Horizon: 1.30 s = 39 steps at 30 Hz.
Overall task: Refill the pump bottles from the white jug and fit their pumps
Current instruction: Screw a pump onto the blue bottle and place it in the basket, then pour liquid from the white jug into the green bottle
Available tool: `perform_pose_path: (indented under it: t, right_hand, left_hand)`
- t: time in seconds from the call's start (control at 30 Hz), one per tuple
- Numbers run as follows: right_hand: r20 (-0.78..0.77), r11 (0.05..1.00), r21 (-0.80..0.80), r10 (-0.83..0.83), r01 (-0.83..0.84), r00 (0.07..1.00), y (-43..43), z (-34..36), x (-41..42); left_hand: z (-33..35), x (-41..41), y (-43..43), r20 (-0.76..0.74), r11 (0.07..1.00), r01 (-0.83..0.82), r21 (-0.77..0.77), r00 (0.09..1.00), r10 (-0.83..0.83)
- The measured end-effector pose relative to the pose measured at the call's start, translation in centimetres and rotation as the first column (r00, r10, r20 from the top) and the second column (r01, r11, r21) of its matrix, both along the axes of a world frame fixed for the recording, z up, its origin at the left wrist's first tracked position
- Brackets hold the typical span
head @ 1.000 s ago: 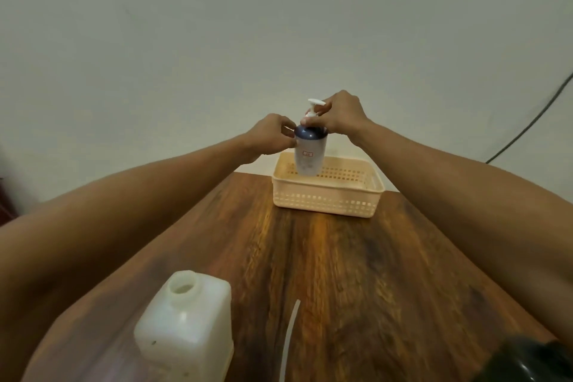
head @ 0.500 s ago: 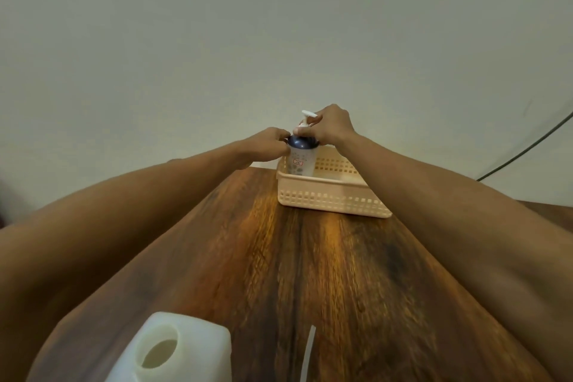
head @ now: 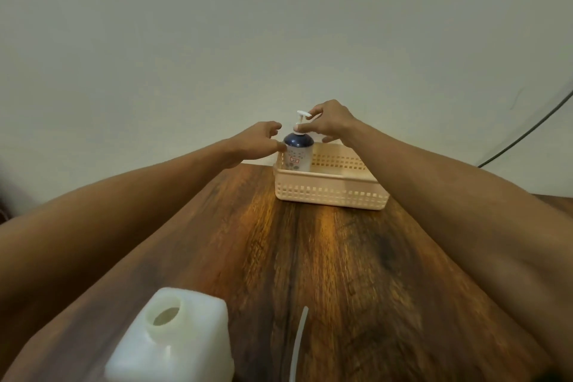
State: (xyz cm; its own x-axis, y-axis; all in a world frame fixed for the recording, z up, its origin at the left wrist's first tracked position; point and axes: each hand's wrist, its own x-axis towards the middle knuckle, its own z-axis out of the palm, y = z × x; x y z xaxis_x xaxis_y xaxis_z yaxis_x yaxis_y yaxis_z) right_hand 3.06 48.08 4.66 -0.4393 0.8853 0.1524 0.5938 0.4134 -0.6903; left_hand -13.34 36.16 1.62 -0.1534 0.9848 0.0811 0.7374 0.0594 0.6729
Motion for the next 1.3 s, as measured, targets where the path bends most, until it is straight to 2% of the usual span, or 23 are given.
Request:
perform_pose_path:
  t: [0.27, 0.47, 0.67, 0.83, 0.97, 1.13, 1.3]
  right_hand:
    - [-0.040, 0.998, 0.009, 0.070, -0.069, 0.997, -5.3, 5.4, 7.6]
    - [-0.156, 0.983, -0.001, 0.183, -0.186, 0.971, -13.1, 7.9, 14.0]
    - [-0.267, 0.974, 0.005, 0.220, -0.227, 0.938, -20.2, 8.3, 20.5]
    - [-0.323, 0.973, 0.016, 0.225, -0.232, 0.919, -24.4, 6.2, 26.1]
    - [-0.308, 0.983, 0.035, 0.181, -0.179, 0.934, -26.7, 3.0, 31.5]
    - [-0.350, 0.997, -0.019, 0.068, -0.079, 0.934, -28.9, -2.1, 37.2]
    - [-0.225, 0.990, -0.112, 0.058, -0.085, 0.973, -31.8, -6.3, 38.9]
  left_hand:
    - [4.3, 2.0, -9.4, 0.052, 0.986, -0.001, 0.166, 0.999, -0.008]
    - [7.1, 5.6, -17.2, 0.103, 0.970, 0.061, 0.234, 0.991, -0.087]
    - [8.1, 9.3, -23.5, 0.128, 0.954, 0.119, 0.276, 0.979, -0.159]
    - [6.8, 10.3, -28.2, 0.154, 0.938, 0.128, 0.322, 0.970, -0.186]
    - [4.4, 9.0, -32.2, 0.091, 0.925, 0.004, 0.380, 0.995, -0.042]
    - [-0.1, 7.4, -35.7, 0.167, 0.919, -0.130, 0.373, 0.983, 0.071]
    - [-4.8, 7.6, -37.4, 0.232, 0.943, -0.168, 0.287, 0.967, 0.102]
